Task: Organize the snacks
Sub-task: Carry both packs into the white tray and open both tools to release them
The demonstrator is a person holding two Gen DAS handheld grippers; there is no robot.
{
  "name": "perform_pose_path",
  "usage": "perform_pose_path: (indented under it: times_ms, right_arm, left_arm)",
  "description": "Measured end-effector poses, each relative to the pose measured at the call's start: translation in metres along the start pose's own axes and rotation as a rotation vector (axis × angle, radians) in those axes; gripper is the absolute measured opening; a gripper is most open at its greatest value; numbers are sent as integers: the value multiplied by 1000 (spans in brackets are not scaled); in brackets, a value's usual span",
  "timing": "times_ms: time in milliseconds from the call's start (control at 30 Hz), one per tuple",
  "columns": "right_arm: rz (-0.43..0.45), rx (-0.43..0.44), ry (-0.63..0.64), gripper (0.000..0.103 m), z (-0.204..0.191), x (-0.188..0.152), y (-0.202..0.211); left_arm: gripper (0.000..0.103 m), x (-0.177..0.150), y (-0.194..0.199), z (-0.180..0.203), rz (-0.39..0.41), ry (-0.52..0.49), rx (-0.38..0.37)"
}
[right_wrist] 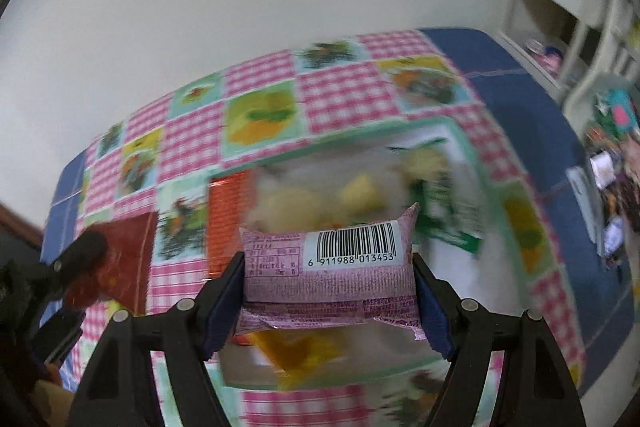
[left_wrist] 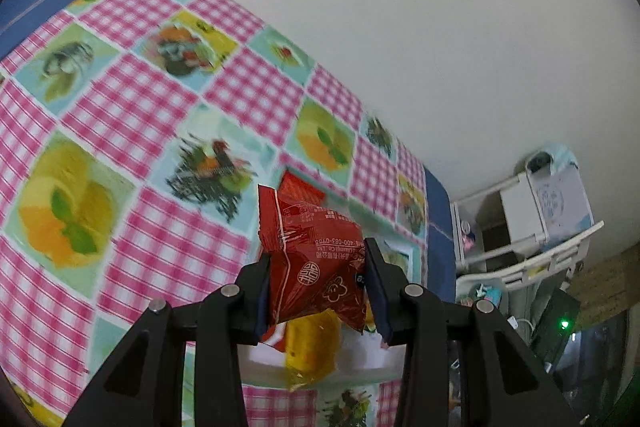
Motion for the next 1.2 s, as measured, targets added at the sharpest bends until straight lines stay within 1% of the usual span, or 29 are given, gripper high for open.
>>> perform_pose_path:
  times_ms: [67, 233, 300, 467, 533, 633, 700, 767, 933, 1067, 1200]
  right_arm:
    - [-1, -6, -44, 79, 21, 0, 2]
    - [-2, 8, -132, 79, 50, 0, 0]
    - [-6, 1, -146, 79, 58, 0, -2]
    - [-23, -26, -169, 79, 76, -2, -9]
    - [-28, -31, -177, 79, 81, -3, -11]
    - [-33, -34, -189, 79, 85, -2, -15]
    - [-38, -37, -189, 79, 86, -3, -17]
    - [-45, -42, -192, 79, 87, -3, -20]
    - [-57, -50, -195, 79, 88, -4, -24]
    - [-65, -61, -193, 79, 88, -4, -26]
    - [-73, -70, -191, 79, 88, -5, -26]
  left_arm:
    - [41, -3, -5, 5, -6, -14, -4]
    - [42, -8, -26, 13, -30, -27, 1]
    - [42, -7, -35, 15, -38, -21, -6]
    - [42, 4, -52, 11, -32, 10, -24]
    - [42, 8, -59, 7, -31, 28, -23]
    - [42, 11, -68, 3, -20, 17, 9]
    - [42, 10, -73, 4, -21, 15, 7]
    - [42, 7, -78, 9, -36, -3, 5]
    - [42, -1, -80, 20, -37, -59, 11]
    - [42, -6, -83, 24, -45, -83, 16]
    - [42, -12, -88, 24, -72, -97, 23]
Point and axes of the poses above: each gripper's, at about its wrist camera, not at the fingertips, and y roughly against the way its jaws point, z to its right, x to its top, the point moved 8 cm from there along -y, roughly the way its jaws point, and after that the axes turned 15 degrees about x, right-handed, at the moved point
